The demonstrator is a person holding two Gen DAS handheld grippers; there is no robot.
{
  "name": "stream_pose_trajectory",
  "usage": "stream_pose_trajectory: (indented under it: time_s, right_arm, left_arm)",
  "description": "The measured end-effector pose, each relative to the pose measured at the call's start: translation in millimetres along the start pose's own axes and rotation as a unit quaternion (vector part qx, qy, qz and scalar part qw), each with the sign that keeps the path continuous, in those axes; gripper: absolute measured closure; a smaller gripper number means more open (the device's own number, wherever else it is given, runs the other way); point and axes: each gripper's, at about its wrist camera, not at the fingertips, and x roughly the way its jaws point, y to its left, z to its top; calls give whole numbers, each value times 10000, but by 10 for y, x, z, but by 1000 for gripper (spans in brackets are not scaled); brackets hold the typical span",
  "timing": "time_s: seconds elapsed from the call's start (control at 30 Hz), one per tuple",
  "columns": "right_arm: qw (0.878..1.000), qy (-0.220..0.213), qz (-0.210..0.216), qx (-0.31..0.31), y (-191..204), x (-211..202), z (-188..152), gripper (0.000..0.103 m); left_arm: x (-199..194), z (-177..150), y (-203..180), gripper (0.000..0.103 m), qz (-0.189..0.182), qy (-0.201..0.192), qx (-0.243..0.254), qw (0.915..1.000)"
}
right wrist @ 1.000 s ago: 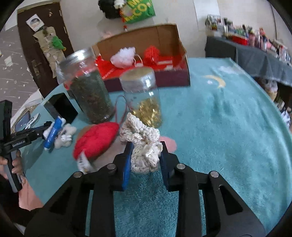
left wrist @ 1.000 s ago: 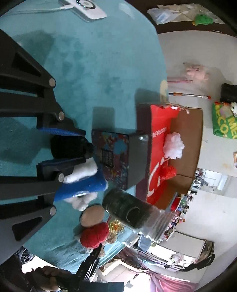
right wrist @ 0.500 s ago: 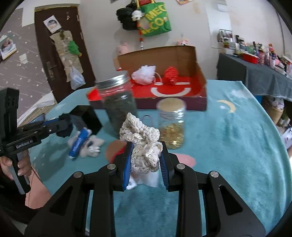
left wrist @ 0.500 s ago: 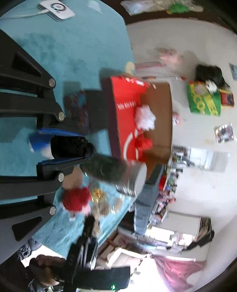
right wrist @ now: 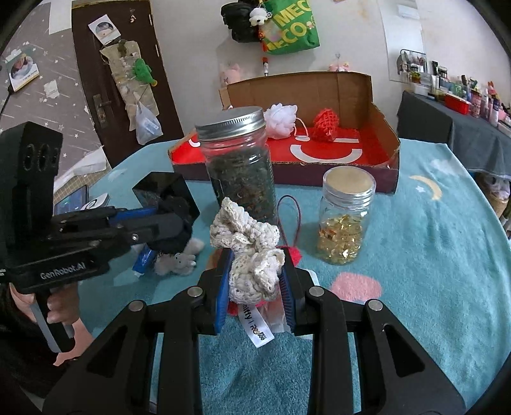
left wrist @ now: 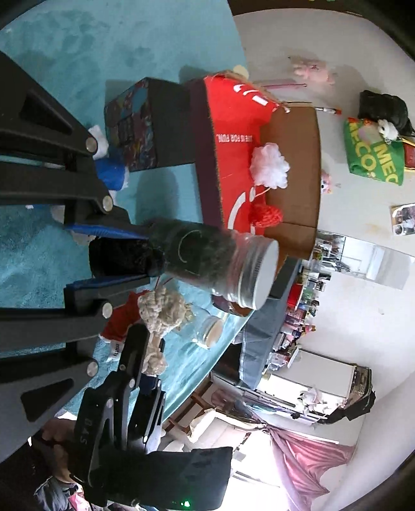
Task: Organize soft objects
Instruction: 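Carry the black ball and the scrunchie over into the box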
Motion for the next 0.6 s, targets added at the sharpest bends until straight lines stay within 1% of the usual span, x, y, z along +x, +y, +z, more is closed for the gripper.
stream_pose_trajectory:
  time_s: [0.33, 0.5, 0.6]
  right_arm:
    - [10000, 8, 7, 45, -11, -10, -1, 77]
    - [9999, 11, -30, 110, -82, -74, -7, 77]
    - [9998, 55, -102, 137, -149, -108, -21, 77]
  left_arm:
    - [2, -15, 17, 81, -26, 43, -53, 10000]
    - [-152, 29, 197, 81, -96, 30, -262, 9996]
    - [-255, 36, 337, 81, -56, 61, -427, 9991]
